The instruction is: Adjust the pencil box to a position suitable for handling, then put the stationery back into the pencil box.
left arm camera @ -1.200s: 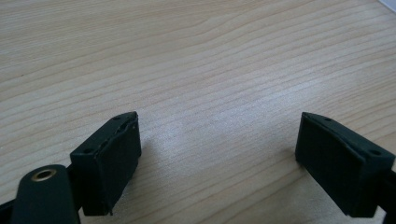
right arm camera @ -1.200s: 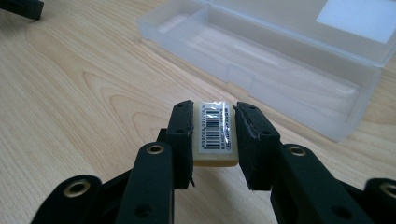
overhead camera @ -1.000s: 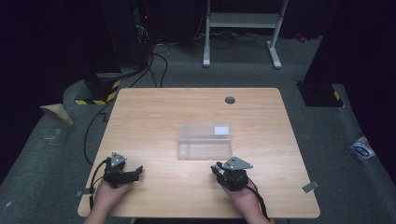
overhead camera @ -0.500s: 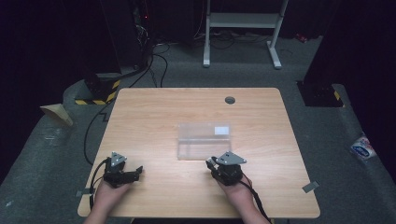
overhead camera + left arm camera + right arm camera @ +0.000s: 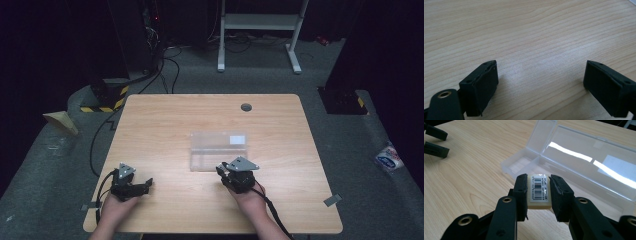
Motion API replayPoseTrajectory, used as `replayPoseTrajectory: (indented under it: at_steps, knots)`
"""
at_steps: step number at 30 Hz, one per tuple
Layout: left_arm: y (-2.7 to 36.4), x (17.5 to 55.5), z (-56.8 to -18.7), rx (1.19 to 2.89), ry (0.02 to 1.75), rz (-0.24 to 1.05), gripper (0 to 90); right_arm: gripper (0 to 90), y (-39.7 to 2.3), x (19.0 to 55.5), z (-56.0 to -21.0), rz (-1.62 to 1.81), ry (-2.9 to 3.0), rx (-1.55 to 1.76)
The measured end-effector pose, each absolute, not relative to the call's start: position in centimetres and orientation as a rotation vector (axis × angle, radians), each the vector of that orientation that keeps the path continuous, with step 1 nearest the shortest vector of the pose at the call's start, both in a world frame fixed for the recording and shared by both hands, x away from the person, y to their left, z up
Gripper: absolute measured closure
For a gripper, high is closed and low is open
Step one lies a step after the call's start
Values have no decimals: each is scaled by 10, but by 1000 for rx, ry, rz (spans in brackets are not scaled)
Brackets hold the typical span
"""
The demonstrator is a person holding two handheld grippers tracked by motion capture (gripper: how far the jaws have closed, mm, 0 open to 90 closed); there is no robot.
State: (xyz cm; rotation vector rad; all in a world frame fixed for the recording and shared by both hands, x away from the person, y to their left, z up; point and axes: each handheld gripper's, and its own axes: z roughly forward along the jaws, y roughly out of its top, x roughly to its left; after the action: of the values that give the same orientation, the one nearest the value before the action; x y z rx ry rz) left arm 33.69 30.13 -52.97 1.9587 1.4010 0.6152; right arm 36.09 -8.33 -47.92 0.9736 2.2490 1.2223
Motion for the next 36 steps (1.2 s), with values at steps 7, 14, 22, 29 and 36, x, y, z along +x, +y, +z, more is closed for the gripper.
replayPoseTrajectory:
  at_steps: [7,14,22,29,36]
  knots:
    - [301,337,-530,1959,1400,616,128,678,-78,365,-476,1227,2244,959]
    - [301,336,-530,1955,1399,616,127,678,-72,370,-474,1222,2250,950]
    - [302,335,-530,1958,1398,613,128,678,-63,377,-471,1215,2253,935]
    - [302,335,-530,1958,1396,614,127,678,-56,389,-469,1216,2243,948]
    - [302,335,-530,1960,1395,613,127,678,-43,399,-467,1218,2244,956]
